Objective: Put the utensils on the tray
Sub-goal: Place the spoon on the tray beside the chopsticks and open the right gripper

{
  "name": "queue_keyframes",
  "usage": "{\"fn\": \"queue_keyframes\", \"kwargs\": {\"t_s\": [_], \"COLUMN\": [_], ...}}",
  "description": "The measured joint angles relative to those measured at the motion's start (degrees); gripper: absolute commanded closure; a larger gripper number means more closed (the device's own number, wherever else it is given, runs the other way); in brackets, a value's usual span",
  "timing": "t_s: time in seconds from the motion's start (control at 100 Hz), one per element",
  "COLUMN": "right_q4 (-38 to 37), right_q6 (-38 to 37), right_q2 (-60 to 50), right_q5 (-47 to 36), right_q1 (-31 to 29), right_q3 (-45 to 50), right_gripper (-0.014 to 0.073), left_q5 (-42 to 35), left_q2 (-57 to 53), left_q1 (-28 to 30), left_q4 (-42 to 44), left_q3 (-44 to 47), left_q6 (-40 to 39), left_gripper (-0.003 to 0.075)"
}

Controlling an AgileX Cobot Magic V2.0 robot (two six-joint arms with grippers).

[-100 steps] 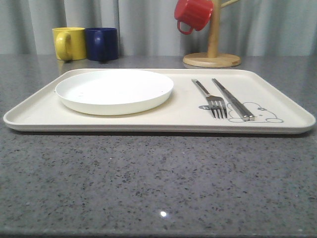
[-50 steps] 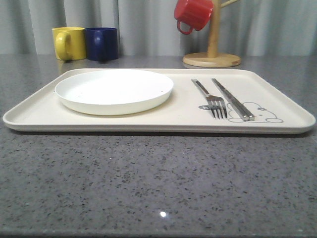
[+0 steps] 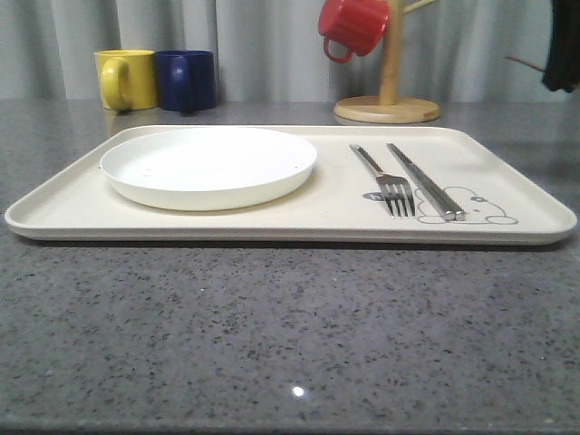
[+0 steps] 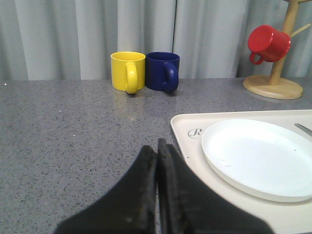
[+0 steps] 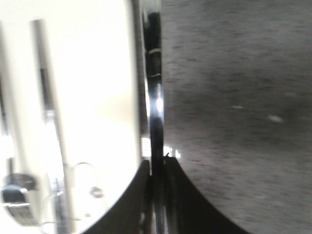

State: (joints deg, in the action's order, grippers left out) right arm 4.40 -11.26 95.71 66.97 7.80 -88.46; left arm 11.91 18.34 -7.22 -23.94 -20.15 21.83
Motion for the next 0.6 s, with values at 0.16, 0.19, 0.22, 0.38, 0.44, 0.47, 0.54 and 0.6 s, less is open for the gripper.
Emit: {"fn": "queue_keyframes", "kwargs": {"t_s": [0.16, 0.19, 0.22, 0.38, 0.44, 0.47, 0.54, 0.6], "right_q4": [0.2, 0.2, 0.2, 0.2, 0.2, 0.2, 0.2, 0.2], "right_q6": [-2.8, -3.3, -3.5, -4.4, -4.8, -5.1, -5.5, -5.7], "right_q2": [2.3, 2.8, 3.3, 6.2, 7.3, 7.8, 8.7, 9.3], "right_q5": [-1.8, -2.2, -2.6, -3.4, -3.4, -3.5, -3.5, -3.5], "right_q1": [5.7, 6.4, 7.0, 8.7, 8.9, 8.9, 8.9, 8.9], "right_q3": [0.0, 0.0, 0.0, 0.0, 0.0, 0.1, 0.1, 0.1], "right_gripper": [0.065, 0.065, 0.065, 0.065, 0.065, 0.065, 0.0647, 0.0624], "left_q5": [0.0, 0.0, 0.0, 0.0, 0.0, 0.0, 0.0, 0.0], "left_q2": [0.0, 0.0, 0.0, 0.0, 0.0, 0.0, 0.0, 0.0], "left_q1": [0.0, 0.0, 0.0, 0.0, 0.0, 0.0, 0.0, 0.0], "left_q4": [0.0, 0.0, 0.0, 0.0, 0.0, 0.0, 0.0, 0.0], "left_q3": [0.0, 0.0, 0.0, 0.0, 0.0, 0.0, 0.0, 0.0], "left_q6": [0.0, 0.0, 0.0, 0.0, 0.0, 0.0, 0.0, 0.0], "left_gripper": [0.0738, 0.0738, 0.0738, 0.0738, 0.0738, 0.0738, 0.0738, 0.0738]}}
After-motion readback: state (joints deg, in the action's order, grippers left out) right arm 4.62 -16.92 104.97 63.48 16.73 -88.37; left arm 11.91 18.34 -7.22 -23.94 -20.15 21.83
